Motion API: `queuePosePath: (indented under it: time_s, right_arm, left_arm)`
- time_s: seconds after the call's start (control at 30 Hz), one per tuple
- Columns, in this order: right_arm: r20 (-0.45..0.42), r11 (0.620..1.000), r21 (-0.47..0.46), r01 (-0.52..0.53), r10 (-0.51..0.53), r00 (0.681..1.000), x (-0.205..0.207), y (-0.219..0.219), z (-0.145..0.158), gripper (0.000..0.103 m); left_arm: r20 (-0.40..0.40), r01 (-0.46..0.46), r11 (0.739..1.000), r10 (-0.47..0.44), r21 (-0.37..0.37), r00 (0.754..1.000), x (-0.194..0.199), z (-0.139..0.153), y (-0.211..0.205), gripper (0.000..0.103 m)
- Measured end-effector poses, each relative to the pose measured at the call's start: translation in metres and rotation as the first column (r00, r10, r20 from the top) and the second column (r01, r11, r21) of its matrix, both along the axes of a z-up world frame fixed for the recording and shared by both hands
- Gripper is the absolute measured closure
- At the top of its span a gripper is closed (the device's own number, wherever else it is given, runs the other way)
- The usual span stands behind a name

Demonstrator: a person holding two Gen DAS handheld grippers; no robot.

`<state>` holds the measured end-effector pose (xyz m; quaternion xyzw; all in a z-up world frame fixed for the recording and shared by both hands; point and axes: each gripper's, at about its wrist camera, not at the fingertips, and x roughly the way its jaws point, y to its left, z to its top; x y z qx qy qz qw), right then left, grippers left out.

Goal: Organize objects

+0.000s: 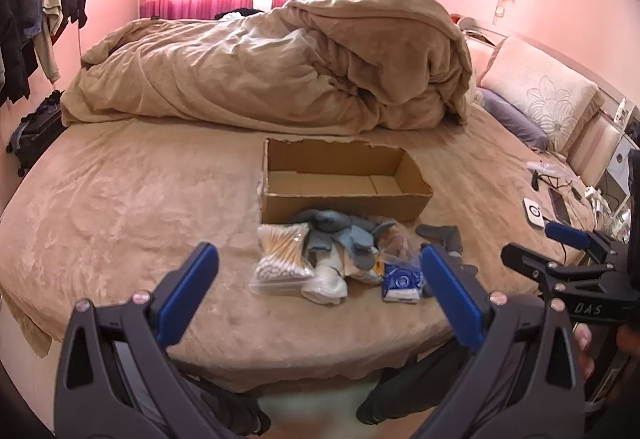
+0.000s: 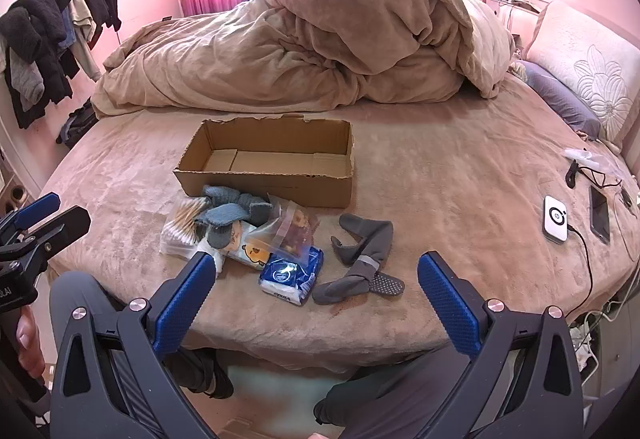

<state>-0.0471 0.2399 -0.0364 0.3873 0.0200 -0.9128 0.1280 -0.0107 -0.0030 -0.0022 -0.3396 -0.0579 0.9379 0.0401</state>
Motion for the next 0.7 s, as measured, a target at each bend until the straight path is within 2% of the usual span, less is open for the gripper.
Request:
queuePosePath:
  time_s: [0.7]
  right_arm:
    - [0.002, 1.000, 0.001, -0.002, 0.002, 1.000, -0.0010, 0.0002, -0.0003, 0.000]
  left_arm:
    - [-0.015, 0.000, 1.000, 0.000, -0.012, 1.000, 0.0045, 0.0014, 0.0003, 0.001]
